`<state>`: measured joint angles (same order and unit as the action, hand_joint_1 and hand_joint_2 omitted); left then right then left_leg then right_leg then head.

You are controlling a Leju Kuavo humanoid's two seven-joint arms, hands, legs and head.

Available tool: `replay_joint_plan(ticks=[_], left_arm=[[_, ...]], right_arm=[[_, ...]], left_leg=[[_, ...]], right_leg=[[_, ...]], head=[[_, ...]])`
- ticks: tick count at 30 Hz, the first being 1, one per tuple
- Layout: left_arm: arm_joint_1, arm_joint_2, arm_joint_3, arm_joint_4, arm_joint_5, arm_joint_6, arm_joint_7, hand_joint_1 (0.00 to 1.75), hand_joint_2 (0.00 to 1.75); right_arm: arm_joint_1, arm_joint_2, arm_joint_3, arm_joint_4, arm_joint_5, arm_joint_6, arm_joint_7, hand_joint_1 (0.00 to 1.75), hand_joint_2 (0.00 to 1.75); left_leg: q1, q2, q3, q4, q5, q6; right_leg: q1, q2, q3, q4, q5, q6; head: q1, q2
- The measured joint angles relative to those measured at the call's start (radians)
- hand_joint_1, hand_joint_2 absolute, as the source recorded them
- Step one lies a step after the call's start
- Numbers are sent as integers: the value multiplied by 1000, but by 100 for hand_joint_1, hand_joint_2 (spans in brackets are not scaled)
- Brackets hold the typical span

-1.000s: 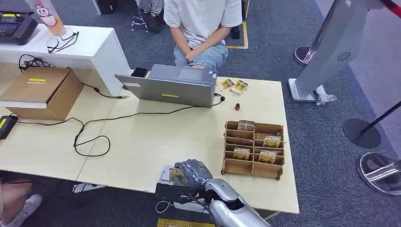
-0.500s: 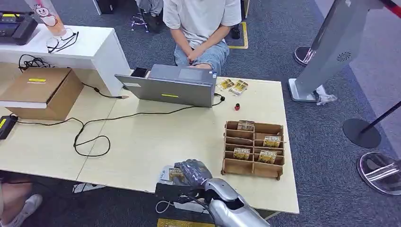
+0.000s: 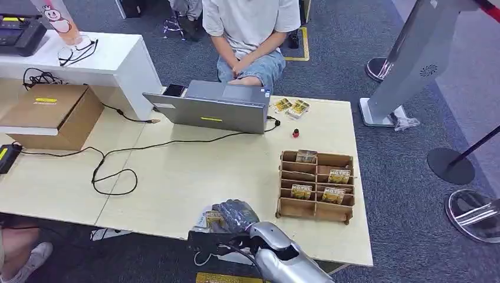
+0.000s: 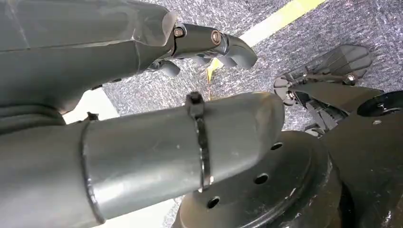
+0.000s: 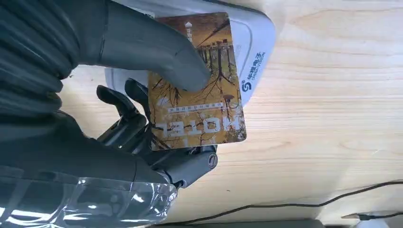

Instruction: Pass the card to the sensor for recognition and then transmit it.

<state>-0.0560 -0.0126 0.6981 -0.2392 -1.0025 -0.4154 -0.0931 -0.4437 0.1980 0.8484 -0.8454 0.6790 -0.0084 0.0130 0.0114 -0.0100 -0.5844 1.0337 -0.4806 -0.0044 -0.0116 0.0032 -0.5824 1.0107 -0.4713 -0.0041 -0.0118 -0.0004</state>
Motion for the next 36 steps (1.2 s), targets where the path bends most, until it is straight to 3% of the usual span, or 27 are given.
replay_joint_plan(ticks=[14, 36], left_arm=[[-1, 0, -2, 0, 11, 0, 6, 0, 0], [-1, -2, -6, 0, 21, 2, 16, 0, 0]], right_arm=[[-30, 36, 9, 83, -18, -19, -42, 175, 175], [-57, 70, 24, 165, -30, -42, -20, 175, 175]], left_leg=[[0, 0, 0, 0, 0, 0], [0, 0, 0, 0, 0, 0]], right_leg=[[0, 0, 0, 0, 0, 0], [0, 0, 0, 0, 0, 0]], head=[[0, 0], [0, 0]])
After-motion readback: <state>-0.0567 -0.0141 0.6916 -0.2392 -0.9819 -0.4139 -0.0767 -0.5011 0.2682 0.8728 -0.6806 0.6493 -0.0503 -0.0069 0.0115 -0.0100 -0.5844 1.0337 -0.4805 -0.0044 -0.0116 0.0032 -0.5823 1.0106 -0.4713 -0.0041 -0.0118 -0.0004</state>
